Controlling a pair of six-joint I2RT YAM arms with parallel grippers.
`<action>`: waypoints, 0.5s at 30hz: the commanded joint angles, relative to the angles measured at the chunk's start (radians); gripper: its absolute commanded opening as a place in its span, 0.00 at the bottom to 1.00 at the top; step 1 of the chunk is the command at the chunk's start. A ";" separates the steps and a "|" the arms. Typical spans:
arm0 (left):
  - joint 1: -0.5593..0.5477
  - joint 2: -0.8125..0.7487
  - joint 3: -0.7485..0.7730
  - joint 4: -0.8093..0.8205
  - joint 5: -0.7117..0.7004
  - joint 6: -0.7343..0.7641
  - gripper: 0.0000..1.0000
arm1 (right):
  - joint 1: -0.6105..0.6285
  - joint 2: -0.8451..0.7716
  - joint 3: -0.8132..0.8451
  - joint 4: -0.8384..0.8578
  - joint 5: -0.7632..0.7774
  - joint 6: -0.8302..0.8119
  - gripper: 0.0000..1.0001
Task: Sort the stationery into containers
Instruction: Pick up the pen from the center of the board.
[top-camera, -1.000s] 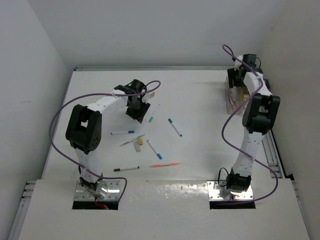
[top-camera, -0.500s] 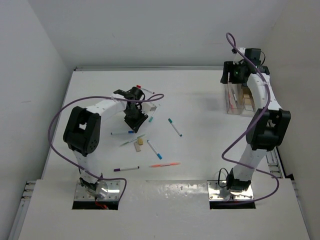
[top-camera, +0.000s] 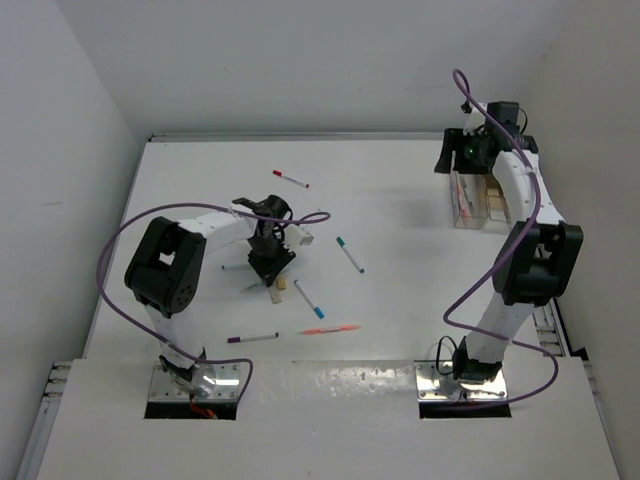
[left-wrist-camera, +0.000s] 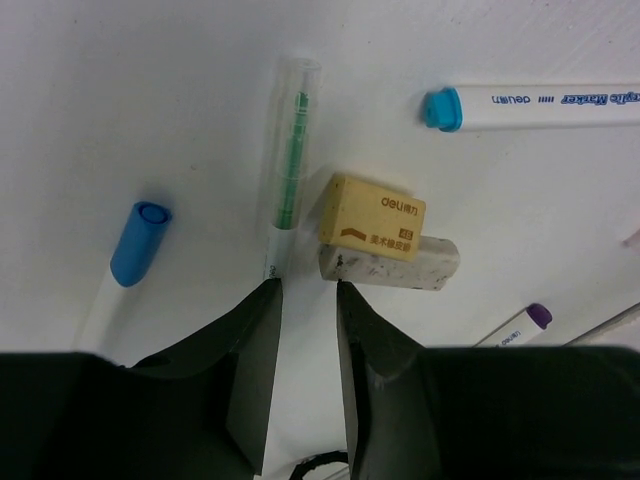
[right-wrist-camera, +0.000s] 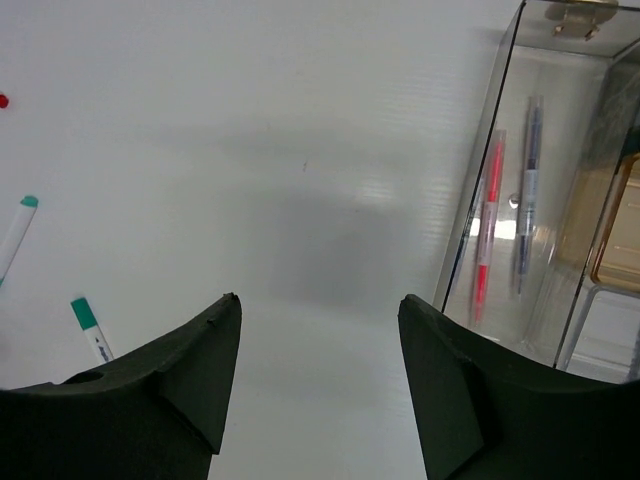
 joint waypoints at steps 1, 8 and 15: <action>-0.011 -0.021 -0.006 0.049 -0.016 -0.010 0.35 | -0.001 -0.050 -0.012 0.002 -0.035 0.024 0.63; -0.009 0.022 0.028 0.096 -0.060 -0.027 0.31 | 0.016 -0.087 -0.064 0.010 -0.044 0.026 0.63; -0.011 0.063 0.057 0.105 -0.062 -0.013 0.29 | 0.019 -0.093 -0.069 -0.003 -0.046 0.017 0.63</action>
